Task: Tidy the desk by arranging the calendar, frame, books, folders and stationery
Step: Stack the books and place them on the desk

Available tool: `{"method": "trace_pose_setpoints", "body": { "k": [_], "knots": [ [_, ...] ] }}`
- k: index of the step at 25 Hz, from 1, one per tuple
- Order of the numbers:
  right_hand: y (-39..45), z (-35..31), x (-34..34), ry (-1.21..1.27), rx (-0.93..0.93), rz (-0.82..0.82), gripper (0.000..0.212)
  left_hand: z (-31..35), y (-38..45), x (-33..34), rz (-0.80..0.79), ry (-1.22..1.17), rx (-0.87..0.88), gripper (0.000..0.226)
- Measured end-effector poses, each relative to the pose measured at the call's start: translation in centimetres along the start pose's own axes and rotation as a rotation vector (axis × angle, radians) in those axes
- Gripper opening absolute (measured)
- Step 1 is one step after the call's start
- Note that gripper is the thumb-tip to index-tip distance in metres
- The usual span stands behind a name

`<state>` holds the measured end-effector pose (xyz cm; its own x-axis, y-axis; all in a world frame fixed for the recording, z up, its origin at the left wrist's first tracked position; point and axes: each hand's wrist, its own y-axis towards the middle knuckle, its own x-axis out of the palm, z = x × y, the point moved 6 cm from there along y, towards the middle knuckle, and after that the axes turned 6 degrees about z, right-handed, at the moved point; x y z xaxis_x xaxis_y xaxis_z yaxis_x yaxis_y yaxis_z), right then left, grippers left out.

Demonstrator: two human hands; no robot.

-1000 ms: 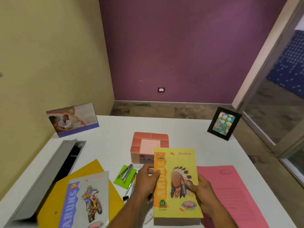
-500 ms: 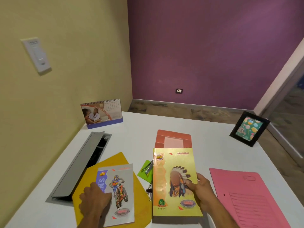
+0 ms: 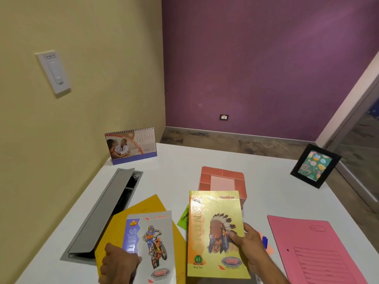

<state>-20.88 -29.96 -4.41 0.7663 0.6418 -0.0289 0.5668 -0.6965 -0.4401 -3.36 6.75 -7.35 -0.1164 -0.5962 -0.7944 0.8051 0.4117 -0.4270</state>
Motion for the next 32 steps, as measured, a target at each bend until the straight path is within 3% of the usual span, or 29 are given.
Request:
{"method": "trace_pose_setpoints", "body": {
  "k": [3, 6, 11, 15, 19, 24, 28, 32],
  "knots": [
    [-0.1, 0.2, 0.3, 0.007, 0.013, -0.008, 0.025, 0.5, -0.6, 0.5, 0.047, -0.041, 0.079, 0.091],
    [-0.1, 0.4, 0.3, 0.018, 0.013, -0.015, 0.026, 0.5, -1.6, 0.4, 0.103, 0.068, 0.057, 0.080],
    [-0.1, 1.0, 0.2, 0.030, 0.019, -0.023, 0.027, 0.1, -1.8, 0.3, 0.089, 0.073, 0.040, 0.102],
    [-0.2, 1.5, 0.4, 0.030, 0.036, -0.021, 0.028, 0.4, -1.1, -0.1, 0.038, 0.050, 0.032, 0.087],
    [-0.7, 1.7, 1.0, 0.017, 0.059, -0.062, 0.028, 1.4, -1.3, 0.5, -0.031, -0.131, 0.181, 0.062],
    [-1.5, 1.3, 2.5, 0.043, 0.053, -0.165, 0.032, 2.6, -2.0, -0.3, -0.080, -0.336, 0.360, 0.056],
    [-2.6, 0.5, 4.7, 0.104, 0.045, -0.229, 0.033, 4.2, -3.2, -0.7, -0.302, -0.667, 0.371, 0.049],
    [-3.0, -0.5, 6.7, 0.179, -0.004, -0.233, 0.031, 6.0, -5.1, -1.0, -0.467, -0.873, 0.407, 0.028]
  ]
}}
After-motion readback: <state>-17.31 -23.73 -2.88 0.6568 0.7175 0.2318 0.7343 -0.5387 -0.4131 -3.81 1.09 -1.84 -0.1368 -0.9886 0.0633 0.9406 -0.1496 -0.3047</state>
